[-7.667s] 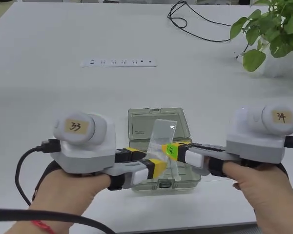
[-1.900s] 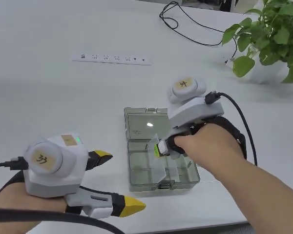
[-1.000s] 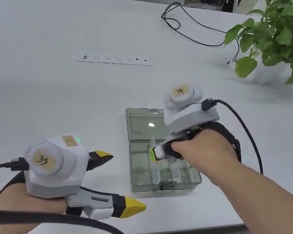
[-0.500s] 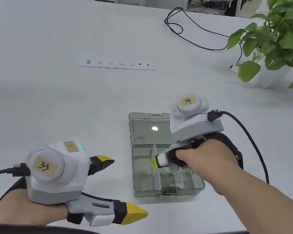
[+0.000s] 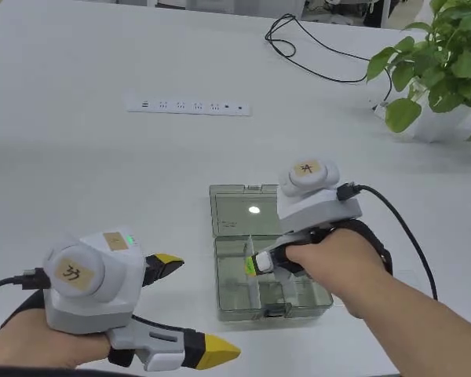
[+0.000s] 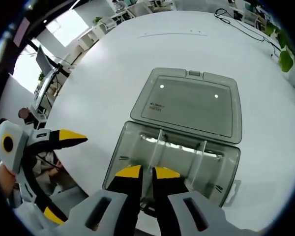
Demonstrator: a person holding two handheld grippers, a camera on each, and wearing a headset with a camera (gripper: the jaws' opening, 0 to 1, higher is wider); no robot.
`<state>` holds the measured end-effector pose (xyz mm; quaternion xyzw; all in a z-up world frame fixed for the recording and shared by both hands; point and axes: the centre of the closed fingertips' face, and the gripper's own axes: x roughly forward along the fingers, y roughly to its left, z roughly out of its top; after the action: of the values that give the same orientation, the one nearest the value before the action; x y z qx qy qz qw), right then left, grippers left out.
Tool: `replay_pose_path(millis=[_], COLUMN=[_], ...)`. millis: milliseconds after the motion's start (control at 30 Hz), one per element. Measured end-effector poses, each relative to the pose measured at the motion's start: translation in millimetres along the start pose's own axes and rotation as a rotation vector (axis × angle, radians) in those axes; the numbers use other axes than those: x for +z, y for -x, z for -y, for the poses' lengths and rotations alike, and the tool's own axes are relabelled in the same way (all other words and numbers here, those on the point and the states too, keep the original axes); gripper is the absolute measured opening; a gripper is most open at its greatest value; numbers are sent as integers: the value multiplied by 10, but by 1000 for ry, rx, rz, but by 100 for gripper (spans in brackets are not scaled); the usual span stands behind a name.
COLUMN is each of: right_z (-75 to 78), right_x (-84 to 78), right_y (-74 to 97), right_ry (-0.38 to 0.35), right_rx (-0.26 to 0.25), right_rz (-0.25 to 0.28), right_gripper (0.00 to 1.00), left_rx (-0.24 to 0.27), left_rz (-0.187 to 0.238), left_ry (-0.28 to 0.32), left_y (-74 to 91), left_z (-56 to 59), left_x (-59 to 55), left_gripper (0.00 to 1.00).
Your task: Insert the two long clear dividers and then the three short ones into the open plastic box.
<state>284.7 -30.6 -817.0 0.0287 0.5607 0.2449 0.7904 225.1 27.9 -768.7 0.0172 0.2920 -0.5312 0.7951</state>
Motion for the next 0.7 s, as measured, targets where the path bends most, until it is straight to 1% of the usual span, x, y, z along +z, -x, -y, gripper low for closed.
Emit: replay_pose_path(millis=[200, 400, 533, 700], right_z=[-7, -19, -49, -83], right_x=[9, 59, 98, 126], right_y=[12, 79, 126, 178], right_ry=[-9, -49, -68, -77], right_rx=[22, 64, 93, 120], right_rz=[12, 51, 75, 98], right_gripper=[10, 10, 13, 15], left_rx=[3, 5, 4, 10], left_rz=[-2, 3, 3, 1], left_ry=[-2, -2, -3, -2], left_y=[-2, -17, -24, -18], left_z=[-10, -14, -9, -12], left_x=[15, 38, 49, 48], left_gripper=[92, 91, 91, 91])
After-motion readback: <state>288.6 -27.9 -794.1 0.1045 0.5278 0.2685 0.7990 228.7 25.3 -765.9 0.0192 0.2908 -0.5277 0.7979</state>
